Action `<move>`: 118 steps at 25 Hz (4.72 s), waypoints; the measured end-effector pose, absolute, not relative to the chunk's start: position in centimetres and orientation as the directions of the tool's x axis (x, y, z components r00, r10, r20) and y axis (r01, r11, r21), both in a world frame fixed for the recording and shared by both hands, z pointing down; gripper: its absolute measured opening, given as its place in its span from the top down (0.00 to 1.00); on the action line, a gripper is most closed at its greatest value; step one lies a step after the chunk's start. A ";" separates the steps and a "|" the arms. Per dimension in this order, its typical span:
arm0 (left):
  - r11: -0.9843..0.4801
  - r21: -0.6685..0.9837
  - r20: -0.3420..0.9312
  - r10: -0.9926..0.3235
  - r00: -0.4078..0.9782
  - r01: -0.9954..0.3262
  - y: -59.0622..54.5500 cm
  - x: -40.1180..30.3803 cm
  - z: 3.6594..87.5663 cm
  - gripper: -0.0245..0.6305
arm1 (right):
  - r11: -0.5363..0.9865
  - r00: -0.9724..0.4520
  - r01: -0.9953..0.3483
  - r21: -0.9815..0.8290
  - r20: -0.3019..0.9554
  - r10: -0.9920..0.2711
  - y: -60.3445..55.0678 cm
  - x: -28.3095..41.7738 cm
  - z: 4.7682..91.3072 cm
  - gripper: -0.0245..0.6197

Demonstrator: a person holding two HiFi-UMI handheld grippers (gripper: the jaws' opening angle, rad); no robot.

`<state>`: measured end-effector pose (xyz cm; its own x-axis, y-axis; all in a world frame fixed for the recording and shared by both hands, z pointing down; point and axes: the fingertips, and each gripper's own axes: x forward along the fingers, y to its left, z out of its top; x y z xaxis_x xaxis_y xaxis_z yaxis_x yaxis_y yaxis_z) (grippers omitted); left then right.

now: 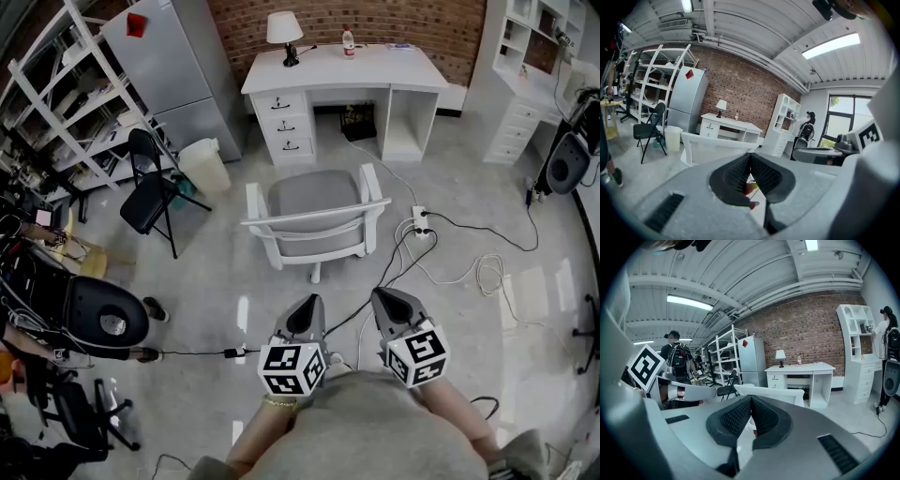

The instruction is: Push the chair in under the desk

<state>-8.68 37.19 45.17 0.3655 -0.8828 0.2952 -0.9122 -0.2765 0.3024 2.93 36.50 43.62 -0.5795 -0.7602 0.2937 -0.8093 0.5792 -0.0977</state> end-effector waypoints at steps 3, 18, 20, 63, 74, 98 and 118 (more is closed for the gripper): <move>-0.274 0.296 0.302 -0.882 0.362 -0.915 36.6 -9.5 45.6 0.95 | 0.580 -0.591 -0.804 -0.131 0.275 -0.758 35.9 2.3 43.6 0.95; -0.254 0.244 0.333 -0.885 0.326 -0.936 32.3 -13.8 46.7 0.95 | 0.570 -0.571 -0.816 -0.097 0.292 -0.768 31.6 -0.6 43.6 0.95; -0.252 0.235 0.340 -0.884 0.323 -0.939 31.8 -14.2 46.9 0.95 | 0.564 -0.564 -0.820 -0.095 0.302 -0.769 31.0 -0.8 43.7 0.95; -0.264 0.043 0.506 -0.826 0.249 -0.964 15.0 -15.0 53.2 0.94 | 0.745 -0.587 -0.639 0.189 0.506 -0.632 13.4 -1.1 49.5 0.95; -0.436 -0.099 0.573 -0.760 0.306 -0.895 14.5 -13.9 54.8 0.74 | 0.841 -0.618 -0.497 0.212 0.594 -0.515 11.7 -2.0 51.7 0.81; -0.804 -0.408 0.815 -0.535 0.225 -0.433 12.5 -14.2 59.1 0.63 | 0.940 -0.544 -0.043 0.339 0.781 -0.307 11.9 -3.3 55.6 0.79; -0.901 -0.352 0.902 -0.399 0.166 -0.253 10.7 -14.2 63.0 0.76 | 0.944 -0.406 0.166 0.285 0.892 -0.198 10.8 -5.0 60.2 0.79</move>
<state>-14.20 10.73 62.98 0.1656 -0.3992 0.9018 -0.2529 -0.9010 -0.3524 -5.05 10.75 60.17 -0.4063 -0.1983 0.8920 0.1657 0.9440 0.2854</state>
